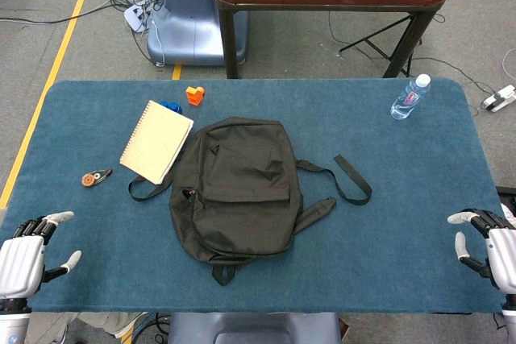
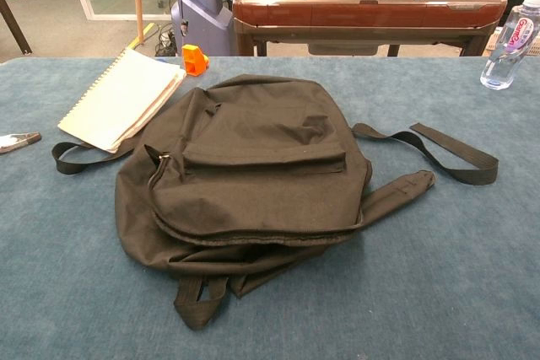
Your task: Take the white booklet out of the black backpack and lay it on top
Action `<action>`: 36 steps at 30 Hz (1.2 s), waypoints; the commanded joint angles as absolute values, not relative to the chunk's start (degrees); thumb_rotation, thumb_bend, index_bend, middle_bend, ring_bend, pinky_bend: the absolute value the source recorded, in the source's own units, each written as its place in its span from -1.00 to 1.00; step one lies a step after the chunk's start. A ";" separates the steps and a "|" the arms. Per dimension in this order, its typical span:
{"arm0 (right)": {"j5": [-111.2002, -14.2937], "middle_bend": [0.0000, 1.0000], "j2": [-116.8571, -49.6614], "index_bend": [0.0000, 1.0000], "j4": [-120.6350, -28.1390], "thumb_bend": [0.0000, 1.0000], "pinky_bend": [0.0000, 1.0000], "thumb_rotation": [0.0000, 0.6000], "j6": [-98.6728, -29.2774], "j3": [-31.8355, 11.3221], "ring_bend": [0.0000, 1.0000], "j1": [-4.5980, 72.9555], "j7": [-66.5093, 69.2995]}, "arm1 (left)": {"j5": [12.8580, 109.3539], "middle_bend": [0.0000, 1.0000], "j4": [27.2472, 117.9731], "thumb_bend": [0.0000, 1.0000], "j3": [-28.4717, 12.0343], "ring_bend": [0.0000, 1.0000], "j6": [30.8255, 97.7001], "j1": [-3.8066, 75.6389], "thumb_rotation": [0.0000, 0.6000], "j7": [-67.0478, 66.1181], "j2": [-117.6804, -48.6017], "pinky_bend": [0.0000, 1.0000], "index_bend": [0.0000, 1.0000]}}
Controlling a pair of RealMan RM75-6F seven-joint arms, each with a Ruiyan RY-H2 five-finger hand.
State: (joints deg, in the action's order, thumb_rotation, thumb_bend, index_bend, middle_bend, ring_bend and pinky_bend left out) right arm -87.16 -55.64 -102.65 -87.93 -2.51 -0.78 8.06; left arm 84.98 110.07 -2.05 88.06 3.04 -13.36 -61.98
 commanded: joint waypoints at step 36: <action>-89.18 -0.43 -67.37 -0.51 -108.05 -0.81 -0.38 1.00 -56.43 -5.53 -0.55 23.95 -1.74 | 84.71 -0.39 110.88 -0.52 -2.22 -0.49 87.78 2.87 1.00 -14.56 -62.10 -0.57 -0.36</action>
